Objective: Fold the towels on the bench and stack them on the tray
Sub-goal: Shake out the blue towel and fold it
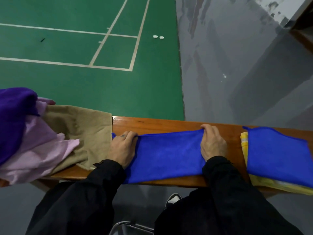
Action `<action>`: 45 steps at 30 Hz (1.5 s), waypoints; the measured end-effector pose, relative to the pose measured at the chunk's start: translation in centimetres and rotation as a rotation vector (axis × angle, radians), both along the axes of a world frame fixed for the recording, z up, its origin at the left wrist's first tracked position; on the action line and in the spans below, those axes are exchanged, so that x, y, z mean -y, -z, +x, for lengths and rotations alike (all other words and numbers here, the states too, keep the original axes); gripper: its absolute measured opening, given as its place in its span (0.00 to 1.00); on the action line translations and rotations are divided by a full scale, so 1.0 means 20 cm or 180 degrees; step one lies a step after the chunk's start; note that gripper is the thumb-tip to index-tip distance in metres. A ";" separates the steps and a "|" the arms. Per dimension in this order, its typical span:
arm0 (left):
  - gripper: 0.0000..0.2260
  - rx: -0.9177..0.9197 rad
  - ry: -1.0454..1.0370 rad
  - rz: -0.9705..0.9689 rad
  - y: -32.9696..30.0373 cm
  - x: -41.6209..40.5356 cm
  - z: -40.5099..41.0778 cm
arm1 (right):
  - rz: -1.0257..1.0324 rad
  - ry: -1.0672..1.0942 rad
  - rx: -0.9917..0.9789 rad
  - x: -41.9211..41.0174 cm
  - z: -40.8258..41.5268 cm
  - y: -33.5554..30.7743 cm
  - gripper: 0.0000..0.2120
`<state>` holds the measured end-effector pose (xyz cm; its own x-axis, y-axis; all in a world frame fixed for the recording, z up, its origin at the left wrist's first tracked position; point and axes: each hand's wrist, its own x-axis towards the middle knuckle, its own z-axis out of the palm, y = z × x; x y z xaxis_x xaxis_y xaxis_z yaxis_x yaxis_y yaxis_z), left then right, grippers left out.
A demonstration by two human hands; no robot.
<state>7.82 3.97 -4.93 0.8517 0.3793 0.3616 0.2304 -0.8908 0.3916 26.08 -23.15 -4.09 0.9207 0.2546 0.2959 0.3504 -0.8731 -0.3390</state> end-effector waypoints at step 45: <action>0.33 -0.1677 0.0787 0.0769 0.03 0.25 -0.10 | -0.0287 -0.2027 0.0168 -0.08 -0.27 -0.13 0.26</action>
